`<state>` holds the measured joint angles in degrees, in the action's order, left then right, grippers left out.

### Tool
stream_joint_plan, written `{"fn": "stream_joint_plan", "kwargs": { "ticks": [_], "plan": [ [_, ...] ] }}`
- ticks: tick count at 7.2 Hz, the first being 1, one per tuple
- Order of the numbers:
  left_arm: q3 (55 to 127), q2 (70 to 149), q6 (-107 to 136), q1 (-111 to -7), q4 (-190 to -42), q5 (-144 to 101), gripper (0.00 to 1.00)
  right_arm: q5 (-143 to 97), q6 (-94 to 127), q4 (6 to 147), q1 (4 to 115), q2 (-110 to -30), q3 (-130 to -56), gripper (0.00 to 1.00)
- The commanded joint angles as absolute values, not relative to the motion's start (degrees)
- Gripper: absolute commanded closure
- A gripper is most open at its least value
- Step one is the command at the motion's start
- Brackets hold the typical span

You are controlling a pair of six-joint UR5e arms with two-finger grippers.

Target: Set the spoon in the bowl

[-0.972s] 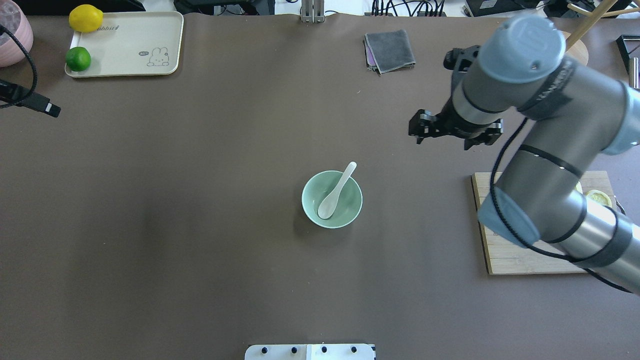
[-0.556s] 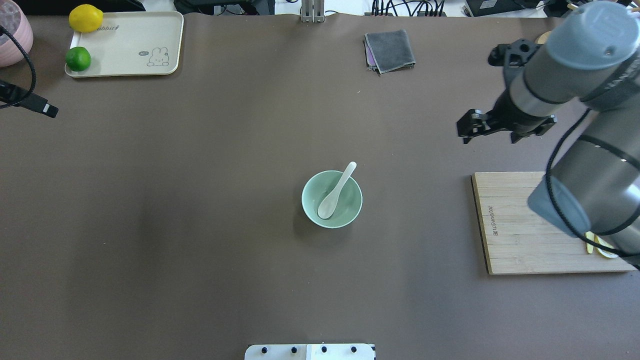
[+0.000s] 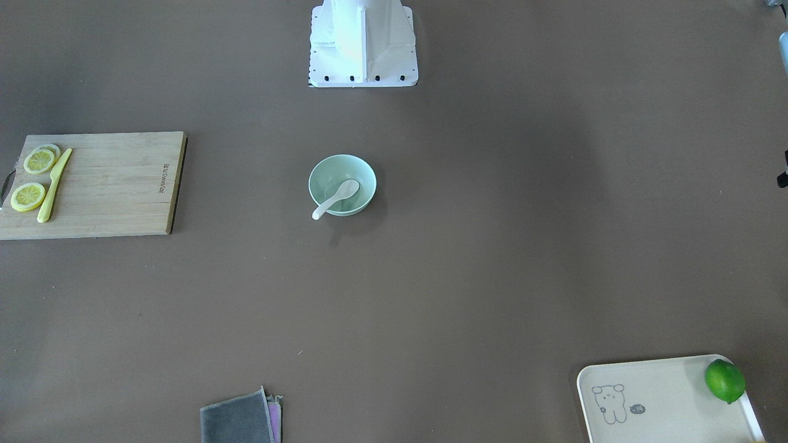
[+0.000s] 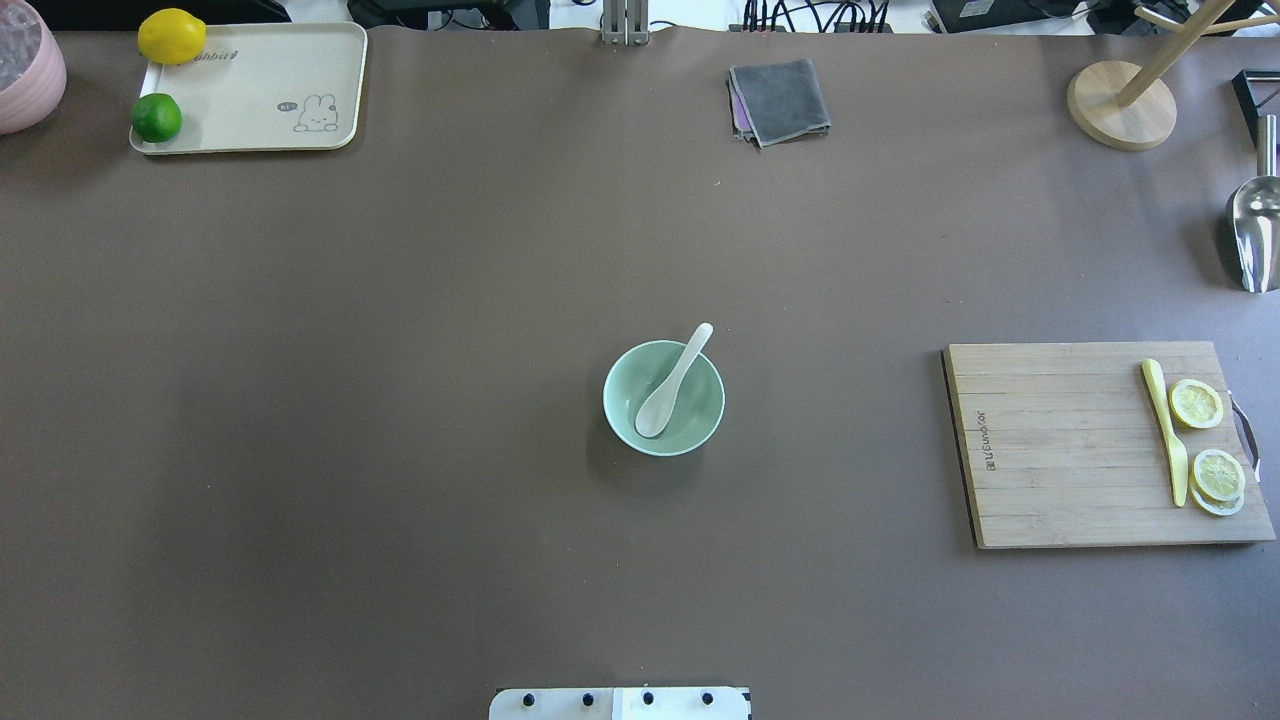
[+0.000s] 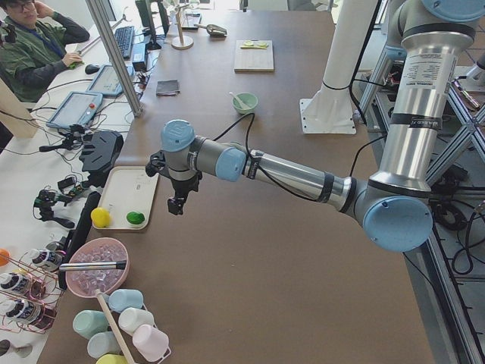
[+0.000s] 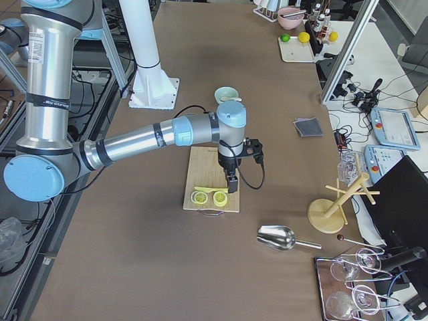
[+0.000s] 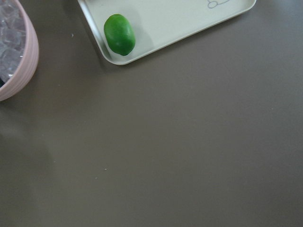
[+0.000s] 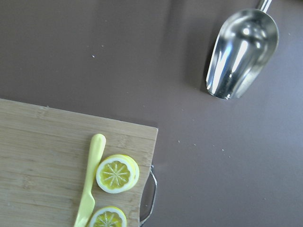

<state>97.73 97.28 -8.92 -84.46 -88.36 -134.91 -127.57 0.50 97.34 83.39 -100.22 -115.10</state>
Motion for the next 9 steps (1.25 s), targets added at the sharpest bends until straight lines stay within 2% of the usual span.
{"fn": "stream_joint_plan", "kwargs": {
  "ticks": [1,5,9],
  "plan": [
    [96.86,91.01,-11.34,-85.52,-86.92,-134.65,0.02,-129.72,-1.84,97.03,90.42,-106.42,-115.14,0.0],
    [96.95,84.13,-11.43,-87.63,-90.09,-134.22,0.02,-130.08,-1.49,97.12,90.53,-108.9,-112.85,0.0],
    [100.63,84.02,-11.6,-87.89,-90.18,-133.59,0.02,-131.57,-1.5,97.03,90.53,-108.81,-112.68,0.0]
  ]
}}
